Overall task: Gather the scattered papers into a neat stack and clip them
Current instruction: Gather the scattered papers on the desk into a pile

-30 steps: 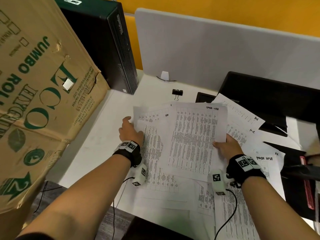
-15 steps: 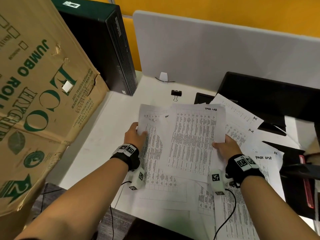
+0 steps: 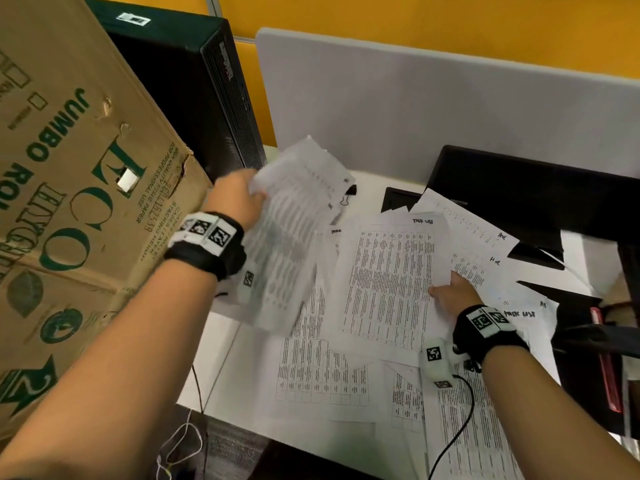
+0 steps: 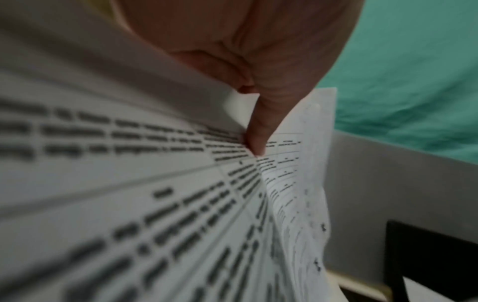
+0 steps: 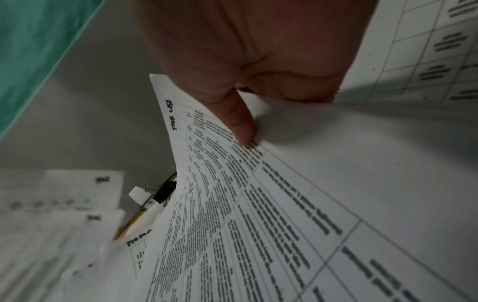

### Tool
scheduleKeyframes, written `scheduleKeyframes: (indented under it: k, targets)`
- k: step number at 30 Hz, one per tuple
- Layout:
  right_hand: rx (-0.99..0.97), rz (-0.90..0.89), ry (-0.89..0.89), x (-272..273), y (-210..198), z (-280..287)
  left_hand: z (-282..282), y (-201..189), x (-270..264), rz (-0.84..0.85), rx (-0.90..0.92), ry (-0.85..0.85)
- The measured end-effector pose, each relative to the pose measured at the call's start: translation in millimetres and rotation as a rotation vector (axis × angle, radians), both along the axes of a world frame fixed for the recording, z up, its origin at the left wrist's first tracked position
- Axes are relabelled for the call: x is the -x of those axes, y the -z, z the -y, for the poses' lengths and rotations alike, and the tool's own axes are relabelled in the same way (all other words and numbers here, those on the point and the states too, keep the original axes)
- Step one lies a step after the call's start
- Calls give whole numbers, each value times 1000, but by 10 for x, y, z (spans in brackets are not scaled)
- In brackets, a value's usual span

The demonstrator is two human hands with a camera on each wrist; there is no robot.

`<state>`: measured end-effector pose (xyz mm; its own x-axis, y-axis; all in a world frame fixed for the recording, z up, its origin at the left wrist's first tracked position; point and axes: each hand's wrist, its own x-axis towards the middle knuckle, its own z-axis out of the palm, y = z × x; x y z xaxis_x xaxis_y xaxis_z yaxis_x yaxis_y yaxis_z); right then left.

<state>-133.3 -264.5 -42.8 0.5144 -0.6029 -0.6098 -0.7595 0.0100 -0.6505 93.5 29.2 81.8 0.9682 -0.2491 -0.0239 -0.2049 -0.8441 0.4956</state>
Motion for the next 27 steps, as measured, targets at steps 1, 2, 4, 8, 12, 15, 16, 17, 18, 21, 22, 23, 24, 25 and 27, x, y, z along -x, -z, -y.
scheduleKeyframes:
  k: [1,2,4,8,12,15,16,17,18,21,22,23,24,25,27]
  targets:
    - [-1,-2,14,10,13,10,10,-162,-28,58,20,-5]
    - [-2,0,25,19,11,16,23,-329,-34,117,70,-13]
    - [10,8,35,38,-26,38,51,-586,-54,202,236,-39]
    - [21,79,94,90,-112,144,148,-753,-54,122,590,-47]
    - [-130,249,236,66,-223,152,381,-310,114,-67,483,14]
    - [-270,325,275,-3,-341,67,521,222,299,-268,427,121]
    - [-300,333,265,-17,-363,43,545,374,347,-323,412,141]
    - [-330,336,262,-36,-390,3,569,462,409,-373,411,139]
    - [-357,340,253,-49,-423,-45,586,559,449,-416,412,119]
    - [-453,379,307,-85,-414,-123,630,707,550,-493,410,85]
    - [-467,393,341,-83,-387,-141,639,734,570,-504,414,69]
    - [-466,395,360,-77,-375,-172,649,754,590,-508,422,44]
    - [-470,390,332,-66,-346,-184,656,788,604,-502,432,15]
    - [-476,369,282,-53,-286,-184,668,814,628,-485,434,-12]
    - [-456,359,167,-21,-248,-220,682,869,693,-454,458,-44]
